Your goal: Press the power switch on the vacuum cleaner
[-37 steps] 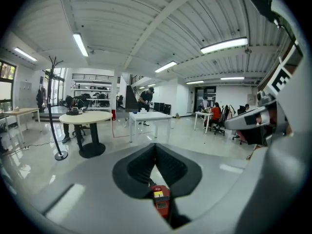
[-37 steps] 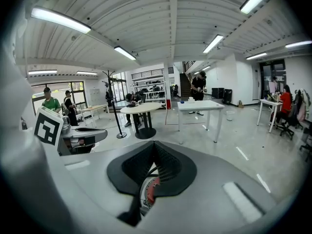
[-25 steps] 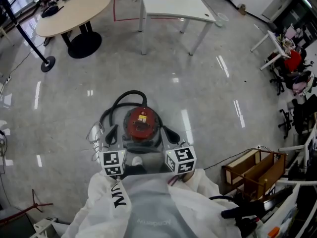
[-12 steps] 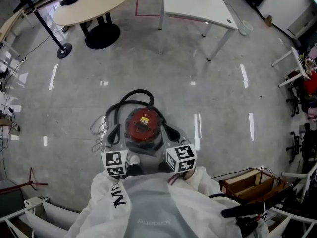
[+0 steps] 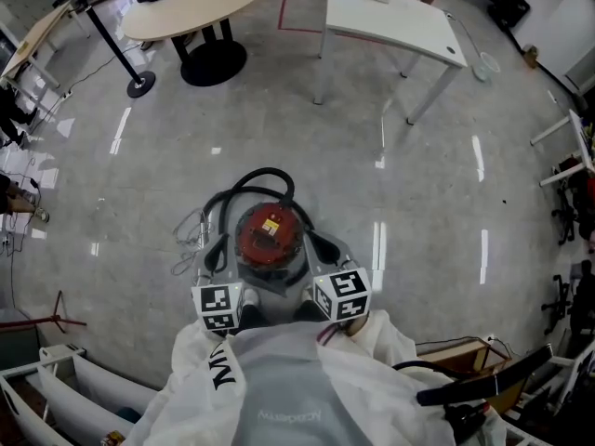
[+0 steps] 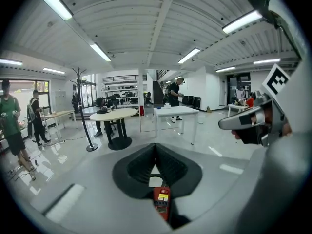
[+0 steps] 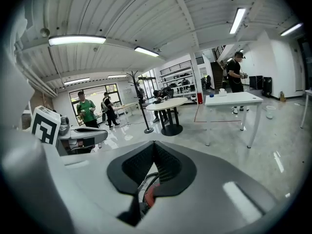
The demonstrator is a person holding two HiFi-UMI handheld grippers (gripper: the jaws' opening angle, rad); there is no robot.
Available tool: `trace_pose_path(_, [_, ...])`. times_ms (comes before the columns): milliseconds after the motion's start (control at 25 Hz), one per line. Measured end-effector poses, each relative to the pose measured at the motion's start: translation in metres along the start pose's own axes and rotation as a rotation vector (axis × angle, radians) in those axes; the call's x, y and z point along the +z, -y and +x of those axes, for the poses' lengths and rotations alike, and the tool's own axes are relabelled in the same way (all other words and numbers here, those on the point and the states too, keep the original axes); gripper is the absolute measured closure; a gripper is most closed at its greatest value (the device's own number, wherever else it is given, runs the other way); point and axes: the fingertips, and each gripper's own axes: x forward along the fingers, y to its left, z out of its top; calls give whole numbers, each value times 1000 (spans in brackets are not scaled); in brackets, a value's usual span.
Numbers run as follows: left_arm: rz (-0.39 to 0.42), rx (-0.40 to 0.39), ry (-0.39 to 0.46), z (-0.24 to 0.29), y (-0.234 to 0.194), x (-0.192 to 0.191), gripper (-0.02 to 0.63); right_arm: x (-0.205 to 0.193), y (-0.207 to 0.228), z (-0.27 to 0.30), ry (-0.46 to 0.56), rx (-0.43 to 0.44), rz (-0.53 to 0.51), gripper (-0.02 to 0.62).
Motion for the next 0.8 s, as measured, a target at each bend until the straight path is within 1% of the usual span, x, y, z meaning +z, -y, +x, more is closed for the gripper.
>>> trace_pose_path(200, [-6,28,2,-2,16,0,606,-3,11,-9,-9,33,-7,595])
trace_pose_path(440, [-4,39,-3,-7,42,1,606,-12,24,-20,-20,60,-6,594])
trace_pose_path(600, [-14,66,-24,-9,46,-5,606,-19,28,-21,-34,86,0,595])
trace_pose_path(800, [-23,101,-61,-14,41,-16,606,-27,28,-19,-58,103,14,595])
